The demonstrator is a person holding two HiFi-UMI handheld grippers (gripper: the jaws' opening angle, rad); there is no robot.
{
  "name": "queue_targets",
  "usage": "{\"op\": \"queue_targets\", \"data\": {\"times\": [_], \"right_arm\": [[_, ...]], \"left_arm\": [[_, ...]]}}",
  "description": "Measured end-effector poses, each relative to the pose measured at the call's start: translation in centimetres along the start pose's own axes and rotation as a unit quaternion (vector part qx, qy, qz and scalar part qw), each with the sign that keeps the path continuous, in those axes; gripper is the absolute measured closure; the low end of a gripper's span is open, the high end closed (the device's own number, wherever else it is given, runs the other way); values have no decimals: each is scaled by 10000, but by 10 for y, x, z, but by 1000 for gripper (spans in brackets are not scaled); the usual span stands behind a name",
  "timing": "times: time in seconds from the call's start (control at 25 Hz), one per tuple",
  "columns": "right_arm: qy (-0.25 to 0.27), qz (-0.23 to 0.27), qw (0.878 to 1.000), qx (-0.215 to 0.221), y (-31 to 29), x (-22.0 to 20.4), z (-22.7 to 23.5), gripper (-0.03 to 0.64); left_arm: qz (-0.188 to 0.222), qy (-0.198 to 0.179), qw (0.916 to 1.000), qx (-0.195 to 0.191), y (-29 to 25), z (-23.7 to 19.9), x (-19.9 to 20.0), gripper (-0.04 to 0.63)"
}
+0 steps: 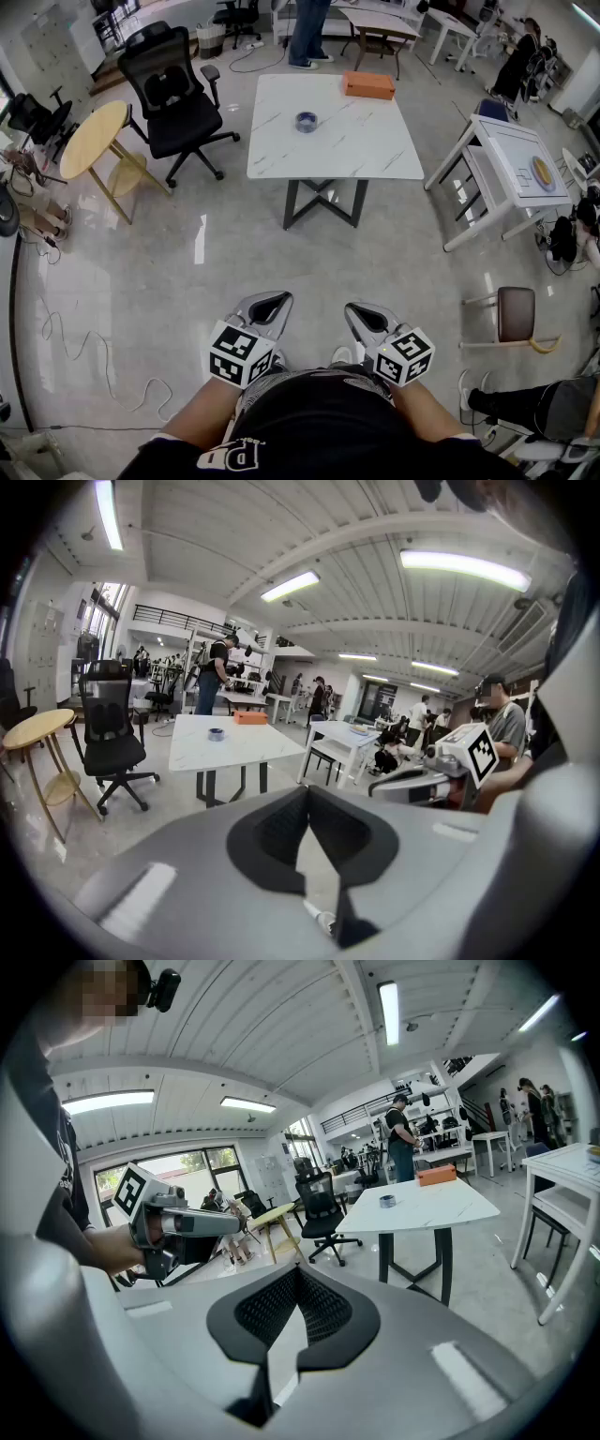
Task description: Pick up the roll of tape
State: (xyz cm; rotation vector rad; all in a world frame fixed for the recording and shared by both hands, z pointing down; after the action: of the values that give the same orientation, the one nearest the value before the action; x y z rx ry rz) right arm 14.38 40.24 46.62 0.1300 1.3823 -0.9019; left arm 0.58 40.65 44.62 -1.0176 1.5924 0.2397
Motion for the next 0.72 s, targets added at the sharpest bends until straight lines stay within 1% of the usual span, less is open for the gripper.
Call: {"op": "queue_targets", "data": {"times": [0.36, 0.48, 0.6, 0.72], "right_arm": [[68, -92, 9999, 16, -5, -3, -5, 620], [14, 43, 10000, 41, -7, 2, -10, 620], [-67, 118, 9999, 62, -11, 6, -17, 618], [43, 62, 10000, 64, -21, 6, -26, 618]], "left_arm": [[55, 8, 10000, 20, 5, -6, -1, 537], [80, 2, 10000, 9, 9, -9, 0, 537], [75, 62, 9999, -82, 11, -13, -2, 537], [30, 234, 9994, -236, 13, -19, -7, 537]]}}
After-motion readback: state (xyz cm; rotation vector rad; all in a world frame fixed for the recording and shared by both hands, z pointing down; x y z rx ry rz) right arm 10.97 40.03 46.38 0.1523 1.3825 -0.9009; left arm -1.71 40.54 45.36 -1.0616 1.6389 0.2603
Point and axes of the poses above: the fingertips, and each gripper's own axes: y backward along the fingers, z to its right, x out of its top, the point moved 1 cm from there along y, backward along the fingers, and after that the axes turned 13 degrees about -x, right-handed, at the moved point
